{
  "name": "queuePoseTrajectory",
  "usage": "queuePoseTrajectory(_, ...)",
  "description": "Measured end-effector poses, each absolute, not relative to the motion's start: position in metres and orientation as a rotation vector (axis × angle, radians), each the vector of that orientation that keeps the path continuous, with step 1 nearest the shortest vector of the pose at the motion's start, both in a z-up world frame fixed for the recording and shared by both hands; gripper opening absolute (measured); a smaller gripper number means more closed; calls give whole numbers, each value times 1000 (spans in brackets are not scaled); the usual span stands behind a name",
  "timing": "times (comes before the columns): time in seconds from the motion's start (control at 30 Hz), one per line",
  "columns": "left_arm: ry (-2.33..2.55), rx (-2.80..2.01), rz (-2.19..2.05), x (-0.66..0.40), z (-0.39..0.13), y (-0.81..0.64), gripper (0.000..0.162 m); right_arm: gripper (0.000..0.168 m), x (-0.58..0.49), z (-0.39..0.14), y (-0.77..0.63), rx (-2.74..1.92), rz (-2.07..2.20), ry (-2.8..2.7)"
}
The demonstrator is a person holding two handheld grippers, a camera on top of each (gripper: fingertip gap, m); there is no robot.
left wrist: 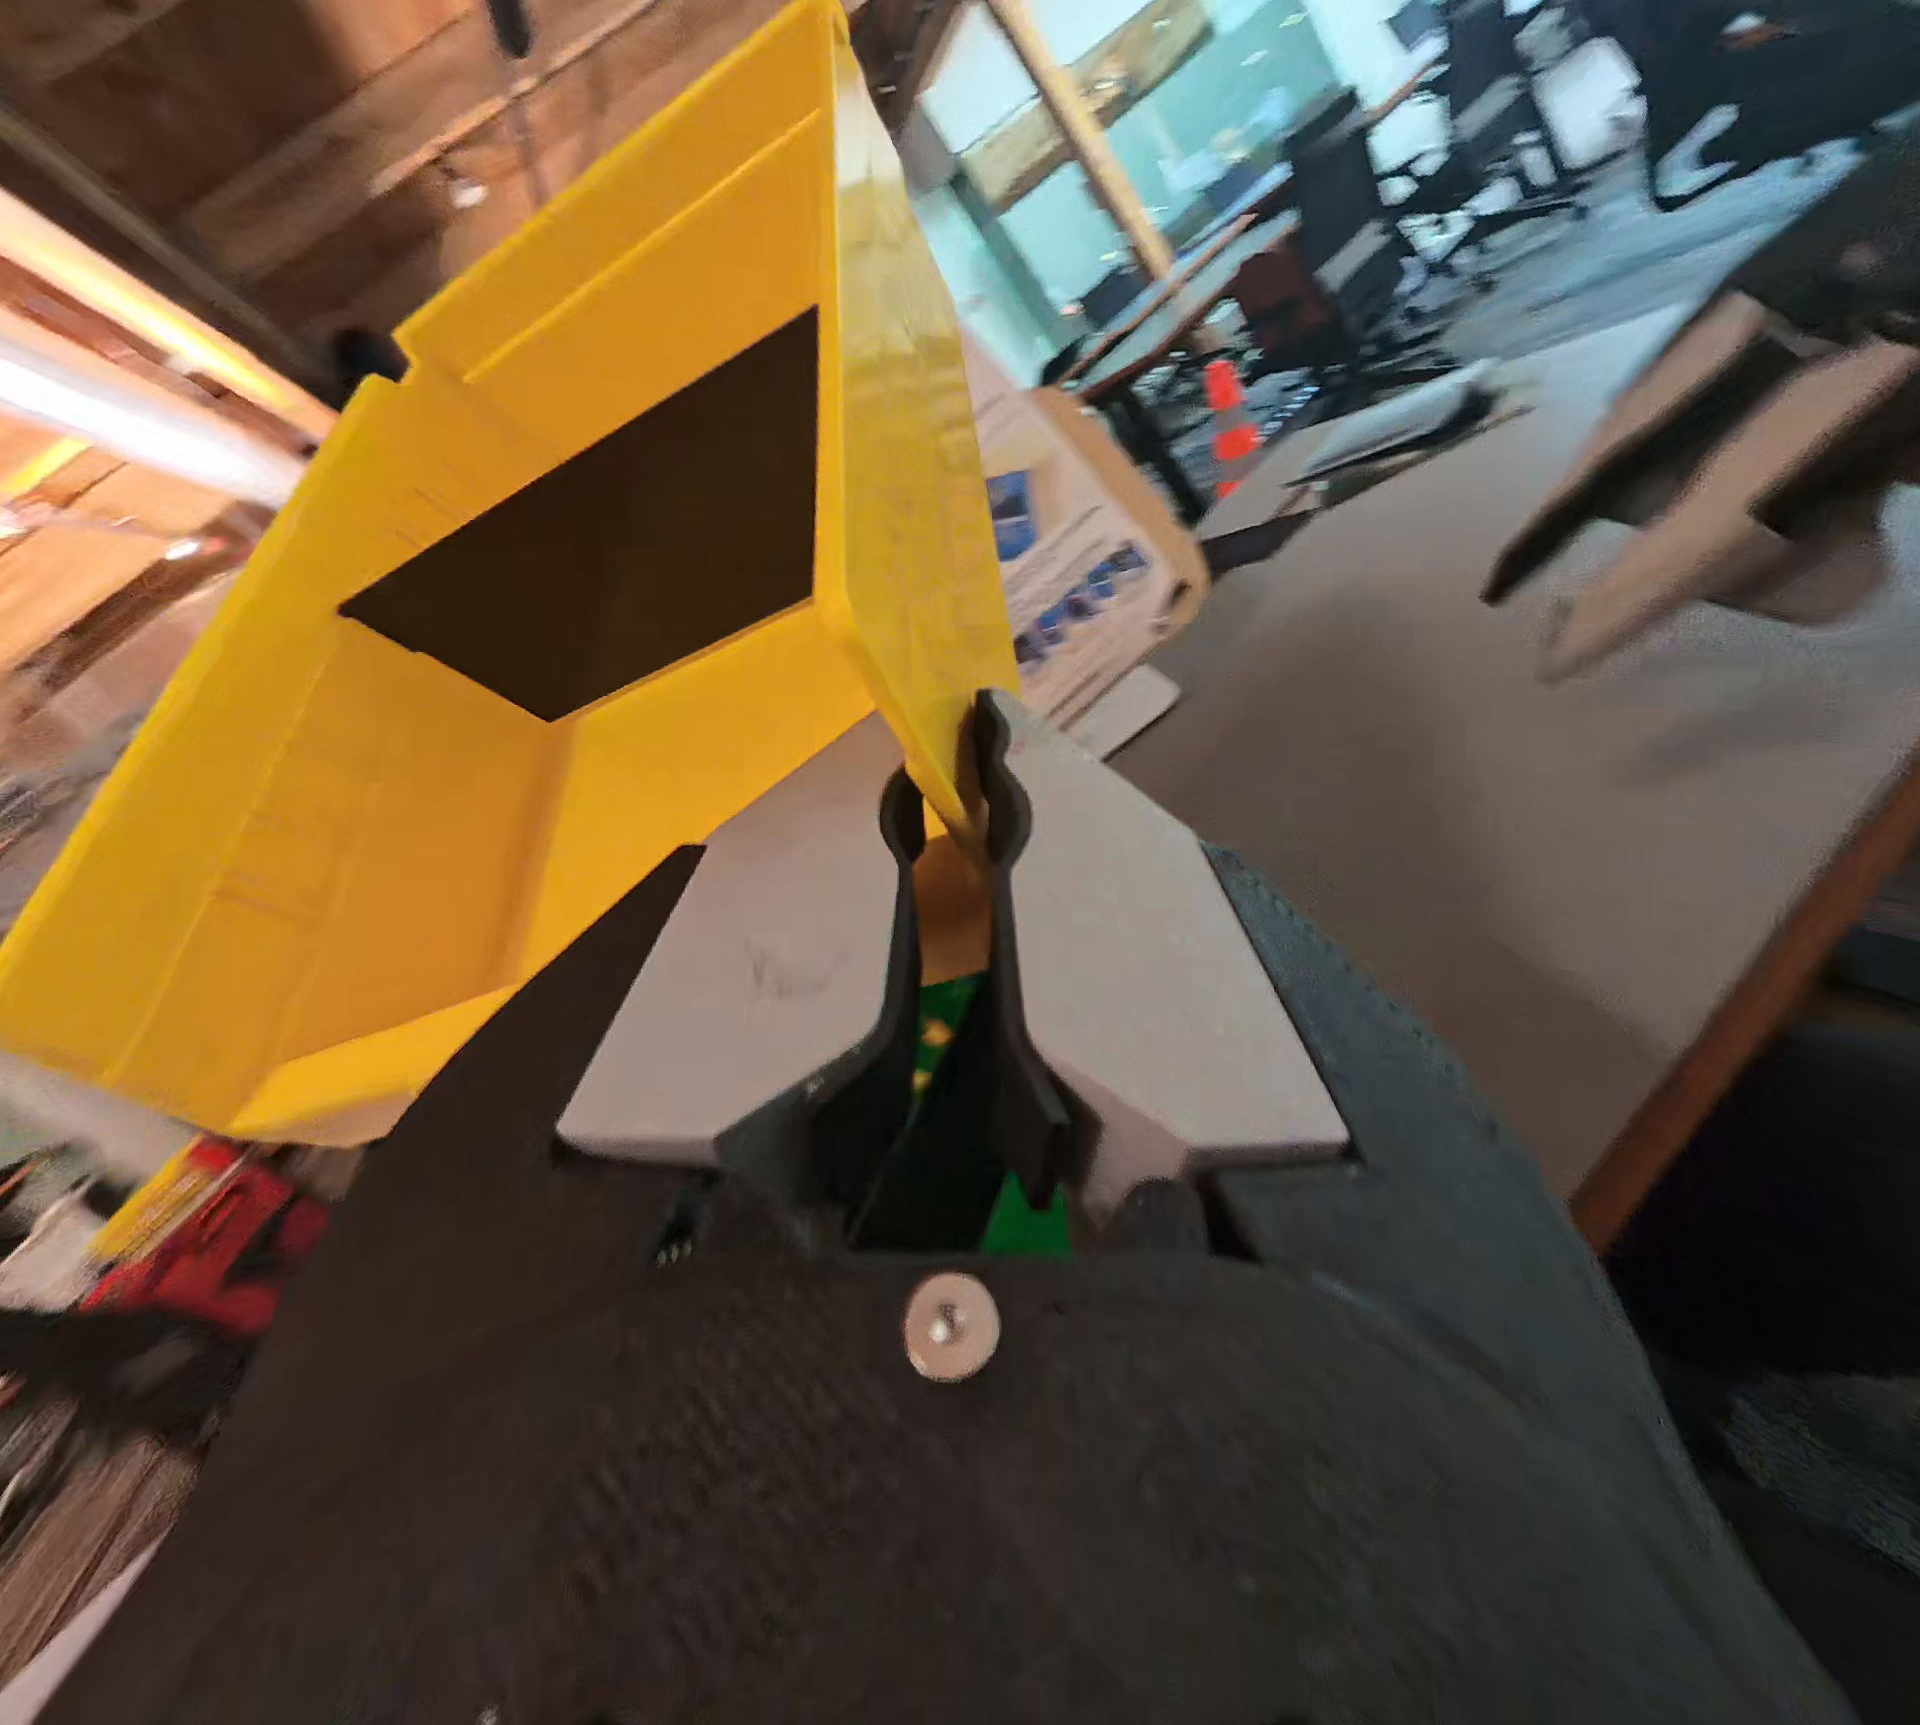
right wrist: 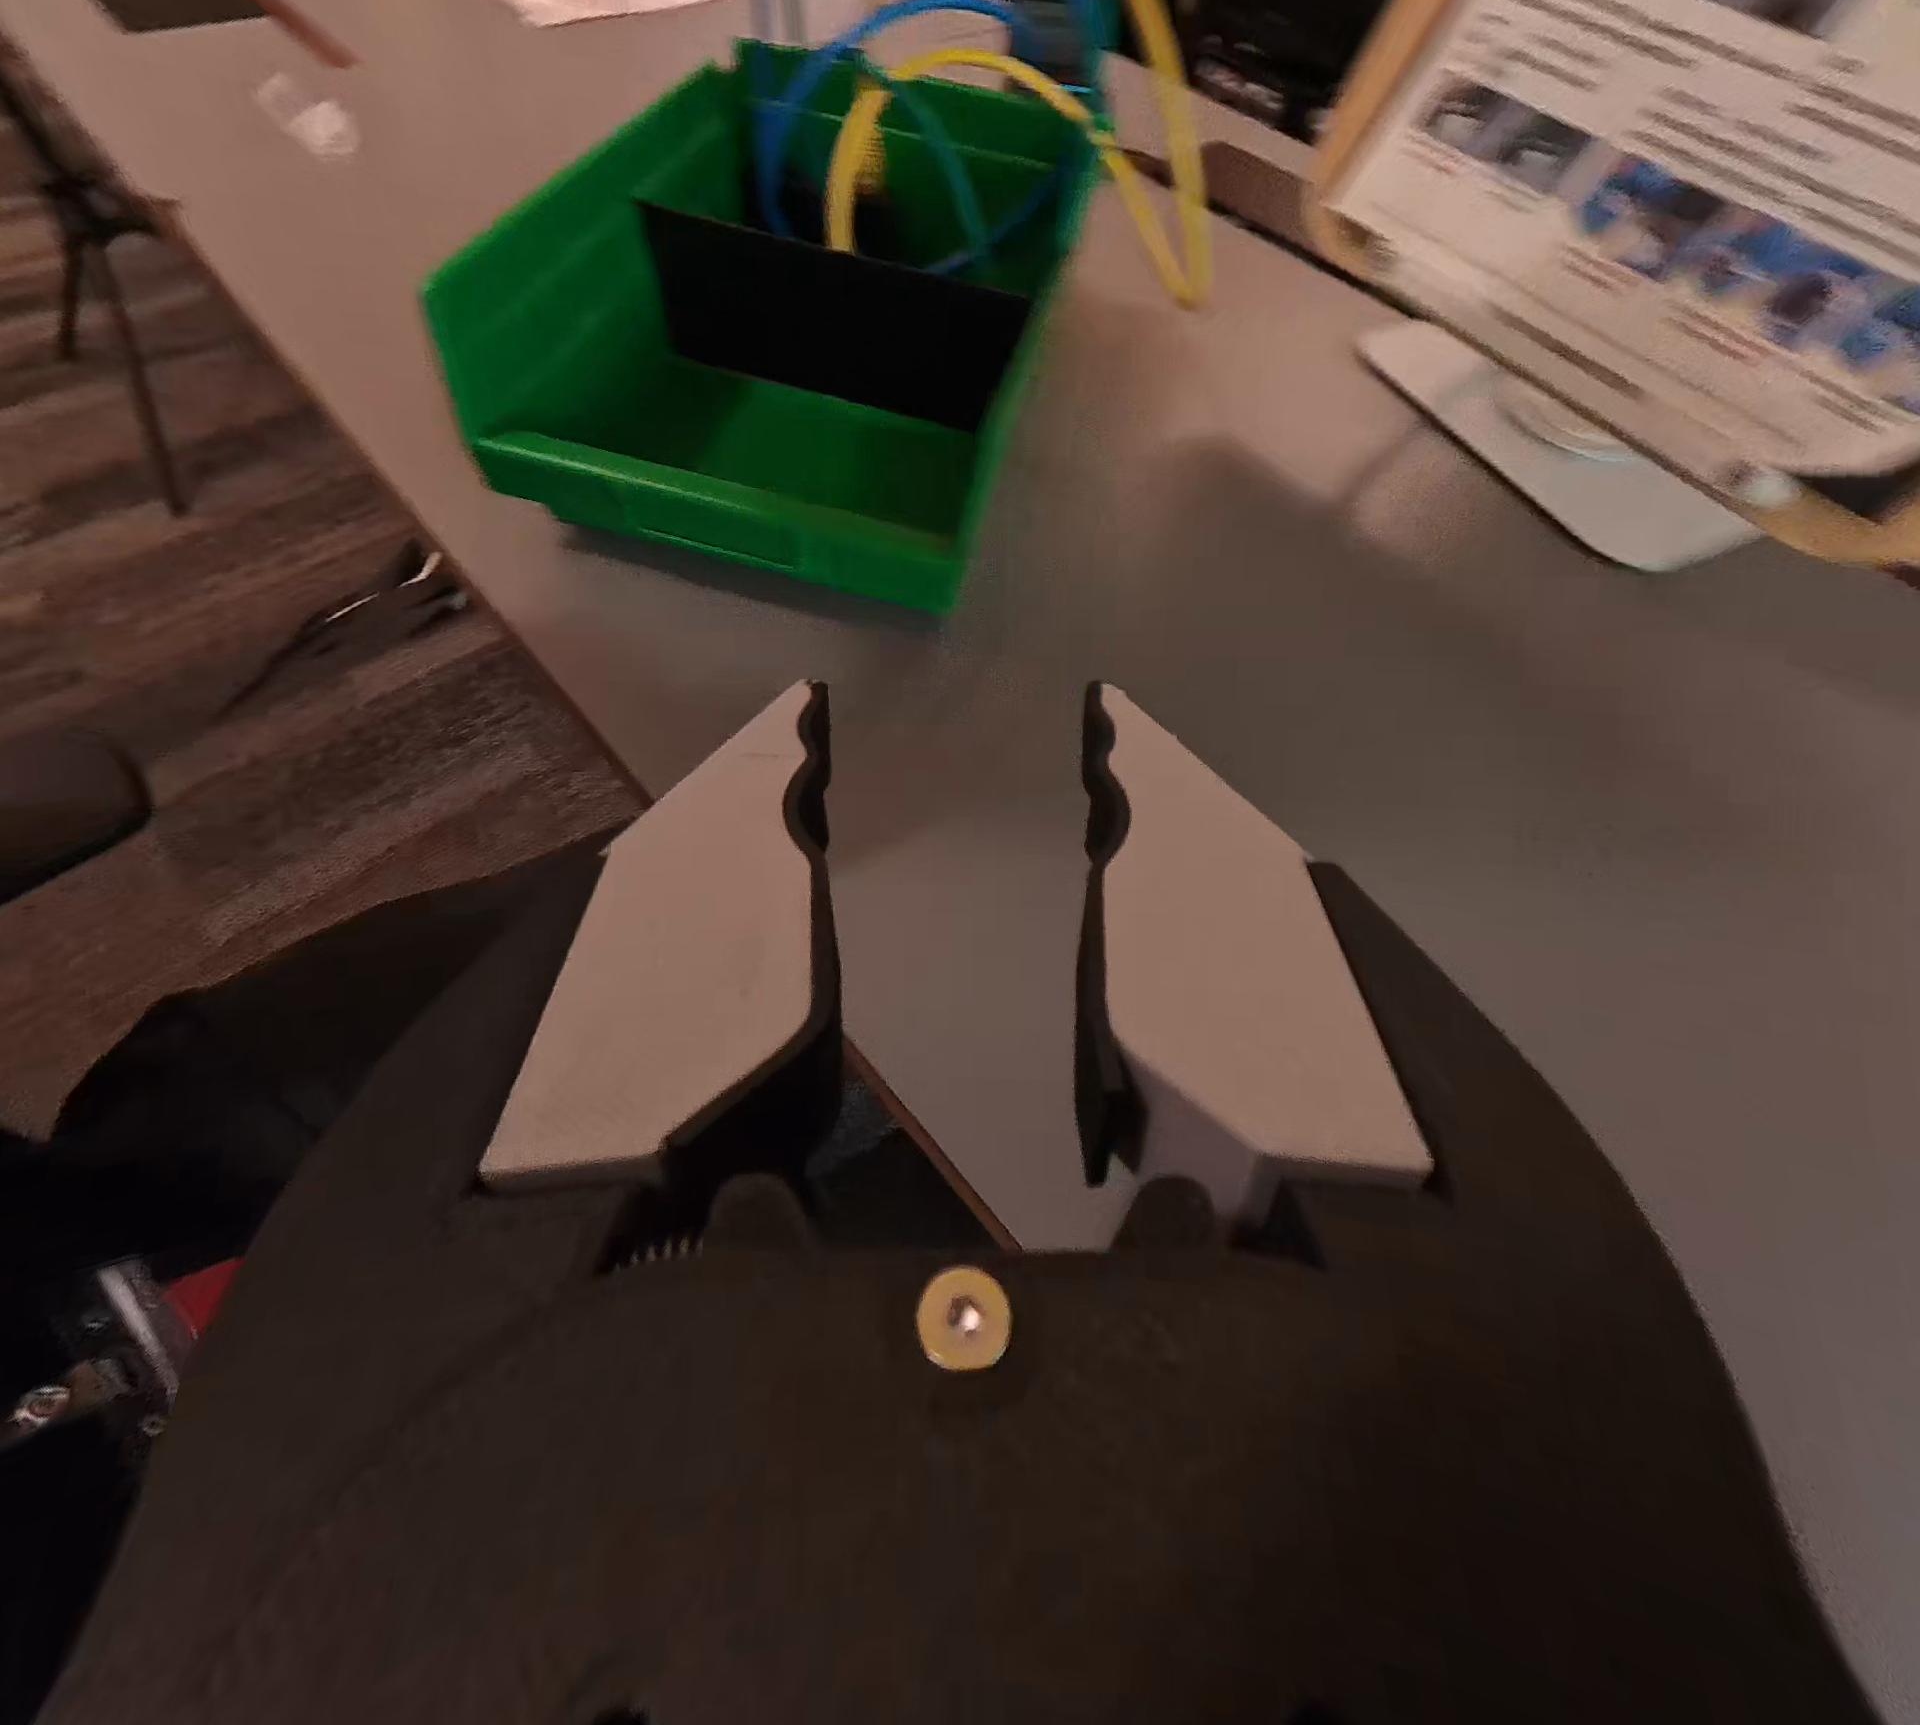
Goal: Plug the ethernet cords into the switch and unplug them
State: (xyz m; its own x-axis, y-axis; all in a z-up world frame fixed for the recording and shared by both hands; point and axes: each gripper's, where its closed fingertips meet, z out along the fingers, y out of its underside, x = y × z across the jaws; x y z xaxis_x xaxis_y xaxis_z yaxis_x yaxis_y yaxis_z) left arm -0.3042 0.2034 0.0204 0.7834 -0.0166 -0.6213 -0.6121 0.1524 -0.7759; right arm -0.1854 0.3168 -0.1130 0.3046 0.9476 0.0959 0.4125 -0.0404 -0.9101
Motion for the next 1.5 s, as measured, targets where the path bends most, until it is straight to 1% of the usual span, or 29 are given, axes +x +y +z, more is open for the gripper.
queuePoseTrajectory(0.17, 812, -1424, 325, -189, -36, 252, 4, 47, -77, -108, 392, -1761, 508, -1019)
queuePoseTrajectory(0.3, 927, -1515, 209, -119, -84, 294, 5, 46, -20, -115, 423, -1840, 424, -924)
queuePoseTrajectory(0.47, 941, -1669, 158, -77, -140, 348, 6, 50, -13, -153, 432, -1991, 610, -933)
queuePoseTrajectory(0.57, 955, -1732, 110, -64, -171, 364, 6, 49, -15, -189, 440, -2093, 605, -957)
queuePoseTrajectory(0.63, 955, -1718, 63, -57, -179, 365, 5, 48, -12, -213, 447, -2180, 555, -954)
queuePoseTrajectory(0.7, 950, -1733, 35, -53, -185, 366, 5, 30, -9, -228, 453, -2241, 489, -946)
queuePoseTrajectory(0.77, 979, -1814, -8, -45, -201, 366, 9, 9, -1, -230, 476, -2218, 334, -843)
queuePoseTrajectory(0.8, 1009, -1856, -52, -38, -210, 363, 12, 11, 10, -227, 494, -2182, 231, -737)
queuePoseTrajectory(0.87, 1059, -1846, -188, -19, -208, 348, 18, 13, 40, -218, 518, -2154, 96, -477)
queuePoseTrajectory(0.9, 1058, -1844, -208, -20, -202, 342, 21, 16, 44, -210, 520, -2125, 124, -428)
queuePoseTrajectory(1.03, 989, -1854, -344, -54, -170, 311, 38, 26, 35, -170, 498, -2024, 246, -525)
queuePoseTrajectory(1.07, 964, -1853, -376, -68, -161, 304, 41, 19, 26, -163, 485, -2016, 277, -599)
queuePoseTrajectory(1.1, 940, -1857, -368, -86, -153, 299, 46, 8, 18, -157, 472, -2006, 285, -688)
queuePoseTrajectory(1.13, 920, -1872, -288, -112, -148, 299, 43, 5, 10, -151, 459, -1972, 267, -796)
queuePoseTrajectory(1.17, 881, -1888, -136, -146, -146, 305, 41, 30, 3, -146, 447, -1912, 237, -918)
queuePoseTrajectory(1.2, 822, -1899, 7, -183, -143, 310, 39, 37, 6, -139, 445, -1871, 155, -929)
queuePoseTrajectory(1.23, 760, -1927, 76, -215, -141, 313, 36, 35, 14, -132, 447, -1870, 73, -887)
queuePoseTrajectory(1.27, 698, -1977, 95, -242, -143, 313, 37, 40, 20, -127, 446, -1887, 38, -851)
queuePoseTrajectory(1.33, 586, -2074, 132, -290, -151, 310, 35, 54, 10, -122, 432, -1890, 109, -882)
queuePoseTrajectory(1.37, 553, -2120, 138, -307, -159, 307, 32, 55, -5, -120, 418, -1865, 186, -956)
queuePoseTrajectory(1.43, 565, -2211, 60, -322, -179, 297, 32, 55, -39, -124, 382, -1798, 318, -1171)
queuePoseTrajectory(1.5, 610, -2302, -35, -327, -202, 287, 33, 60, -57, -143, 359, -1786, 297, -1344)
